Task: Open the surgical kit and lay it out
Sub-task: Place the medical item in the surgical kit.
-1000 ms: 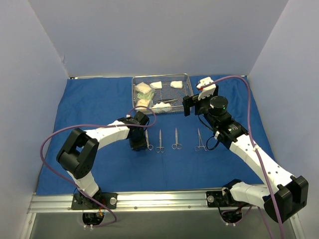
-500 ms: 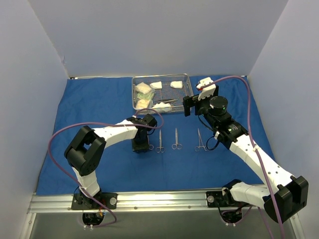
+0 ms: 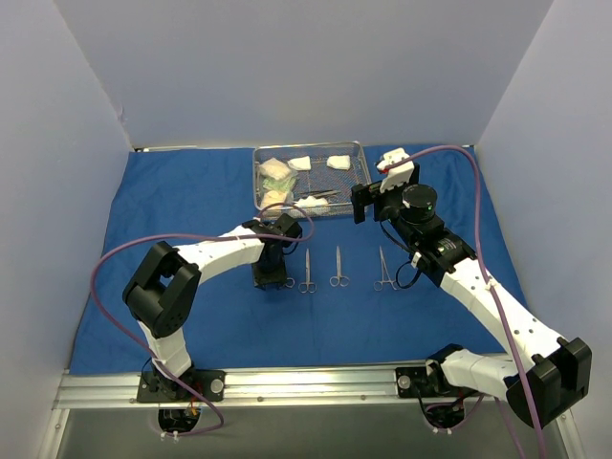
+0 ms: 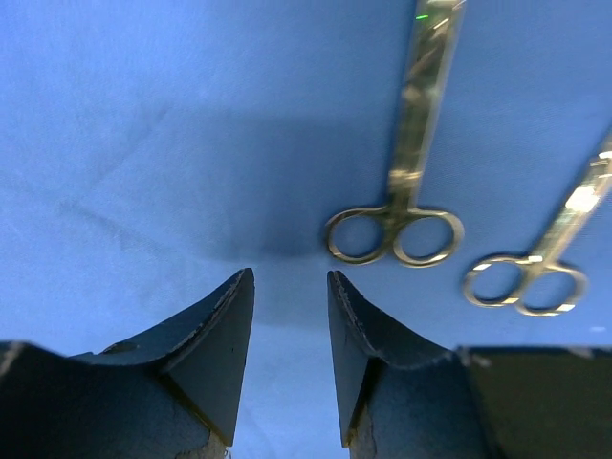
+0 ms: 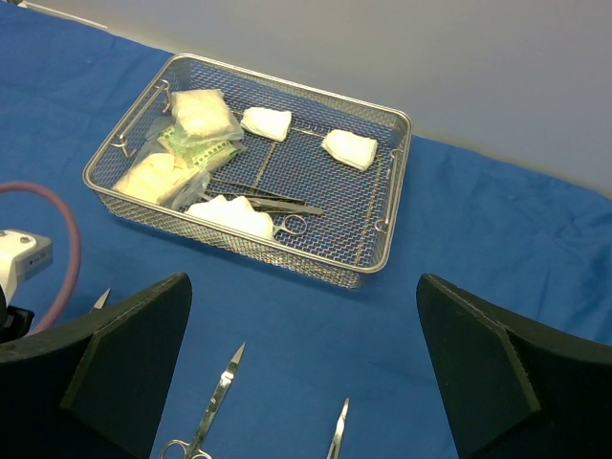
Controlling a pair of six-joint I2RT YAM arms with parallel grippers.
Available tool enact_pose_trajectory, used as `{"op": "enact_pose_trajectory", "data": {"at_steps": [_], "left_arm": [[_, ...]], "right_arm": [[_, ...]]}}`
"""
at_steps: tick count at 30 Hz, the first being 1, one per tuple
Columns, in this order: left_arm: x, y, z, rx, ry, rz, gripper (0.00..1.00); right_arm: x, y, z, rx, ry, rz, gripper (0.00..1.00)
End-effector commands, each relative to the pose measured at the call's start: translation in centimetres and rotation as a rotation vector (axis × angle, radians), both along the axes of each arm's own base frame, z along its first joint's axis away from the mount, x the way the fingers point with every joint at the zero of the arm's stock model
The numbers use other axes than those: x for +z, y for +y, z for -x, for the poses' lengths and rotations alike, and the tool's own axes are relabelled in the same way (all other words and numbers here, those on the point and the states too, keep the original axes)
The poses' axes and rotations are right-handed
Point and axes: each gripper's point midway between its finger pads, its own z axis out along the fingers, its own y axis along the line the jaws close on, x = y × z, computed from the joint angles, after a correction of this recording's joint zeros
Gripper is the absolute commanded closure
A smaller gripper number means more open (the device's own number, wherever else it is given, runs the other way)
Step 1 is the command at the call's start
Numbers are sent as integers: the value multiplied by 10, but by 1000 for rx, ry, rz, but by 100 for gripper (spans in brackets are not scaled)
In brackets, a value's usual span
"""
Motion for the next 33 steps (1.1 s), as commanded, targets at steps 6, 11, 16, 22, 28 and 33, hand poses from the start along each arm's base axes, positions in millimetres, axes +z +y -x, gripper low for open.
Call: {"op": "enact_pose_trajectory", "data": {"at_steps": [6,11,16,22,28,33], "left_arm": [[30,-16,-27,24,-100,70,54],[12,-11,-28,36,-71,39,54],[2,-12,-27,40,-52,25,54],[-12,-3,-20,47,-17,-33,55],[-15,8,-3,46,2,-78,57],[-16,11,6,16,10,-64,58]], "right_arm": [[11,1,1,4,-34,-6,0],[12,1,1,6,-37,-5,0],[10,0,1,3,-32,-2,0],[10,0,1,3,-33,-1,0],[9,1,1,4,-33,-1,0],[6,2,0,9,-27,1,0]]}}
